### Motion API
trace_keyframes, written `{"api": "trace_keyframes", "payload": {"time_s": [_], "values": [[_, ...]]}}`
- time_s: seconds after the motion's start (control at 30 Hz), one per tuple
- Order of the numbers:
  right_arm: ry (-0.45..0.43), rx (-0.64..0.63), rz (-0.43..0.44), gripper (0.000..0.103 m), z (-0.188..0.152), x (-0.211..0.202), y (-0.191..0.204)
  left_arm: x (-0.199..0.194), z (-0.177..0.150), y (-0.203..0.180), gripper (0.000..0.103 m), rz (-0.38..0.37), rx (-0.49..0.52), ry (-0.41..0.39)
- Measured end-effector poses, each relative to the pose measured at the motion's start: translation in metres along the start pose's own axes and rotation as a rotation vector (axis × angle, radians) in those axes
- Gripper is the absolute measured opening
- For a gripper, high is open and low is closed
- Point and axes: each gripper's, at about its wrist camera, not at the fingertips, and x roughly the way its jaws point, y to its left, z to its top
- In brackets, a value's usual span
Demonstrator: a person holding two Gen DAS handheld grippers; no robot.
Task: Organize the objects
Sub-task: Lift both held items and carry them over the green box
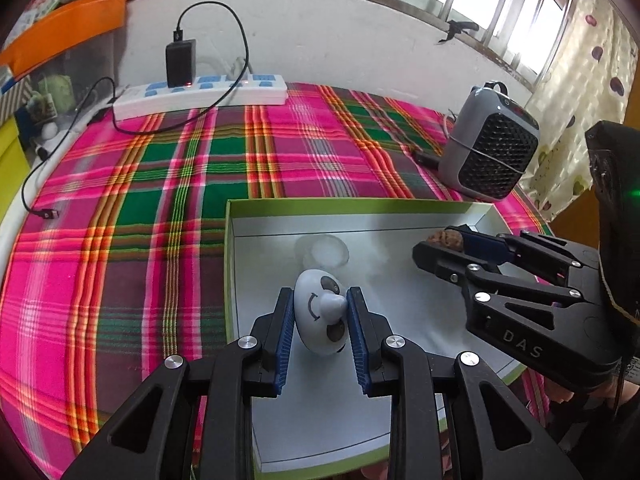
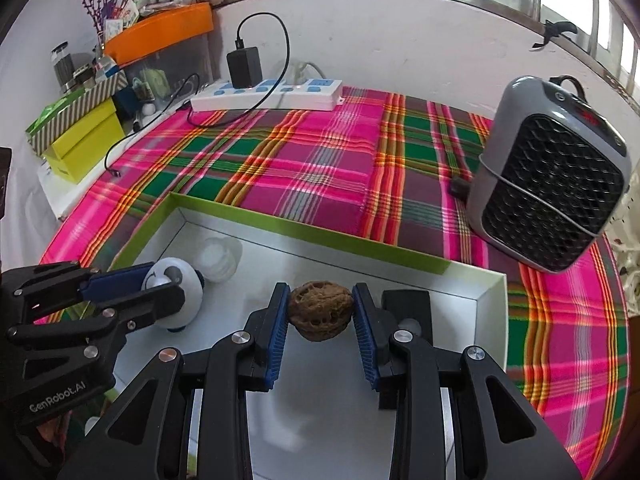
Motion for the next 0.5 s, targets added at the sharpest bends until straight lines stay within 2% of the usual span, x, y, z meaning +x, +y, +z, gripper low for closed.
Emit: {"api": "trace_keyframes", "payload": {"time_s": [0.5], "values": [[0.029,-0.03,-0.017,0.033,0.001,0.014,0.004,0.006,0.001,-0.004,0.024,0.016,0.027,0.004]]}}
